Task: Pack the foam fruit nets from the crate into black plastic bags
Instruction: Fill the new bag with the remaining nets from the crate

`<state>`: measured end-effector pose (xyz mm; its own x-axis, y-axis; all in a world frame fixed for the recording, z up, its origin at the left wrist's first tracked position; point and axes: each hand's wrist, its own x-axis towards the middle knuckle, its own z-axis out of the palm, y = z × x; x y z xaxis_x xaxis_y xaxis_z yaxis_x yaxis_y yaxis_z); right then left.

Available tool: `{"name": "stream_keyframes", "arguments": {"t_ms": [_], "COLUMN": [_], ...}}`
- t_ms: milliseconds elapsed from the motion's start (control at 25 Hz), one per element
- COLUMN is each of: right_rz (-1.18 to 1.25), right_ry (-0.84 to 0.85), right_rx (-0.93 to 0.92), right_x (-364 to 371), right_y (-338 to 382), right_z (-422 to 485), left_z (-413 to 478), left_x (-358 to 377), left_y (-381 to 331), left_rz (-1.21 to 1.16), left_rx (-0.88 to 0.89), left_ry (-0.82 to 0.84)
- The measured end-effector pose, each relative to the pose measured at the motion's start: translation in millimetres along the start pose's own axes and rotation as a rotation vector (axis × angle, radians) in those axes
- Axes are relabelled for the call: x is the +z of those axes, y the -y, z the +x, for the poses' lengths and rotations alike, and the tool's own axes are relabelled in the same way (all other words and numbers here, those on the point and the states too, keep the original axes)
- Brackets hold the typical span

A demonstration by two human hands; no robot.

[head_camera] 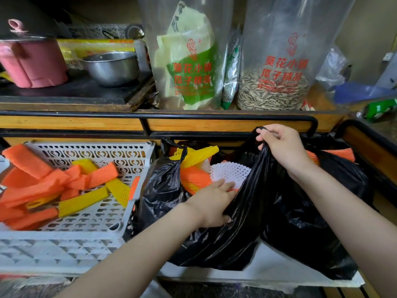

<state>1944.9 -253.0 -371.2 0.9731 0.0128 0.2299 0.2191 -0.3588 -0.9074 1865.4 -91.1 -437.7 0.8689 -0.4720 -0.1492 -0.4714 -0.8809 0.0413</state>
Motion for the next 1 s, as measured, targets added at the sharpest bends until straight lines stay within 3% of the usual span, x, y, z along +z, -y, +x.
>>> {"name": "stream_keyframes", "arguments": {"t_ms": [160,240,440,680,880,1000], "right_rz": [-0.162,-0.273,-0.371,-0.454,-0.706,-0.733], "right_ry": [-0.046,-0.045,-0.025,0.012,0.074,0.058], "right_rx": [-0.031,-0.015,0.044,0.056,-0.197,-0.416], "right_x": [2.4,-2.1,-5.7,3.5,18.4,41.3], "right_y": [3.6,-1.5,-17.3,-15.1,1.4,24.4], "right_z": [8.1,8.8,6.2,-0.1,-16.5,-27.3], "left_z": [10.6,7.1,-11.6,-11.9,-20.3,-40.2], "left_x": [-0.5,0.5,-2.9,-7.2,-9.6,-15.8], "left_y": [-5.0,-1.9,3.6,2.3,10.6,28.1], "left_rz": [-0.058,-0.092,-0.117,-0.061,0.014,0.093], "left_rx": [-0.017,-0.002,0.058,0.009,0.014,0.014], "left_ry": [-0.356,-0.448,-0.446,-0.305,-0.441,-0.534]}}
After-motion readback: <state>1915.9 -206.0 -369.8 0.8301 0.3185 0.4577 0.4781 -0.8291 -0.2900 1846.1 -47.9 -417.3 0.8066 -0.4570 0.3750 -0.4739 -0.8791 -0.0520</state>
